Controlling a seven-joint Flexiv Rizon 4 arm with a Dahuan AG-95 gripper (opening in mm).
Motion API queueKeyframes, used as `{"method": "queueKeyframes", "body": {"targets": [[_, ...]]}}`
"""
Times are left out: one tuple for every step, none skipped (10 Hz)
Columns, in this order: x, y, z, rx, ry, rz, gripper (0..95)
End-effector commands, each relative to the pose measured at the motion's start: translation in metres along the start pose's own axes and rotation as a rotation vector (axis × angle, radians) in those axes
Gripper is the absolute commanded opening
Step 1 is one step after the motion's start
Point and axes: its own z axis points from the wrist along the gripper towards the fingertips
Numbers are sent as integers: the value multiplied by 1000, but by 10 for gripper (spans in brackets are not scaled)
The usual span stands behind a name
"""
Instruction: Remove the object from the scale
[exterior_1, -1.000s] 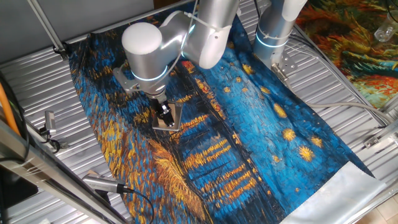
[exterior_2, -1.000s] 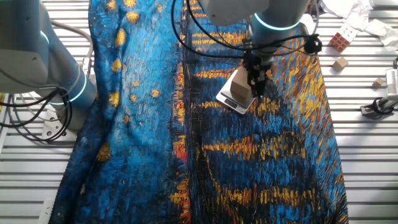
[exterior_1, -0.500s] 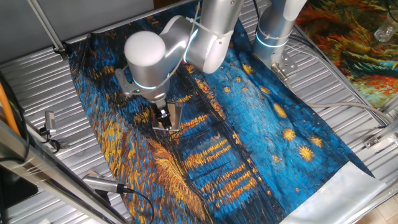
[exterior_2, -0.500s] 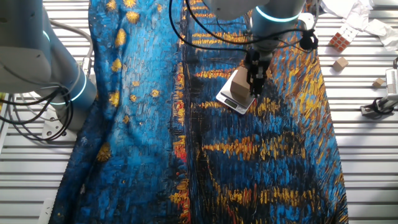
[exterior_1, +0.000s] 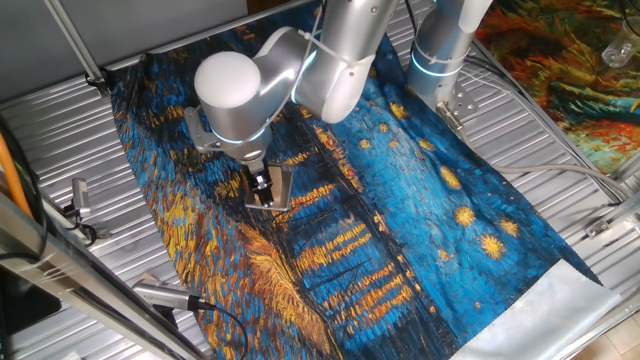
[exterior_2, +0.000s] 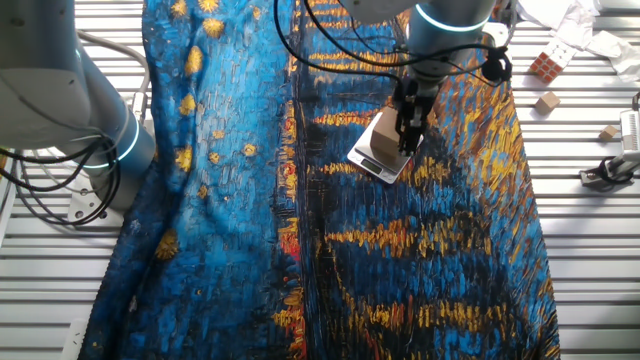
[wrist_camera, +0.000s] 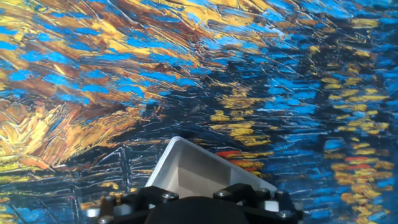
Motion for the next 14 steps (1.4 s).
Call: {"method": "queueKeyframes", "body": {"targets": [[1,0,-1,-3,8,-7,760],[1,0,-1,-3,9,-11,760],[1,0,-1,-2,9,-19,380],[1,0,-1,-3,8,-22,190],[1,0,-1,-8,9,-51,0],[1,0,-1,-10,9,-63,0],[1,0,-1,-12,9,-67,0],[2,1,-3,-17,10,-74,0],[2,1,-3,-17,10,-85,0],[2,1,-3,-19,8,-97,0],[1,1,-5,-25,-1,-121,0],[1,2,-8,-36,-6,-135,0],[-1,3,-16,-63,-6,-146,0],[-7,5,-30,-71,3,-158,0]]}}
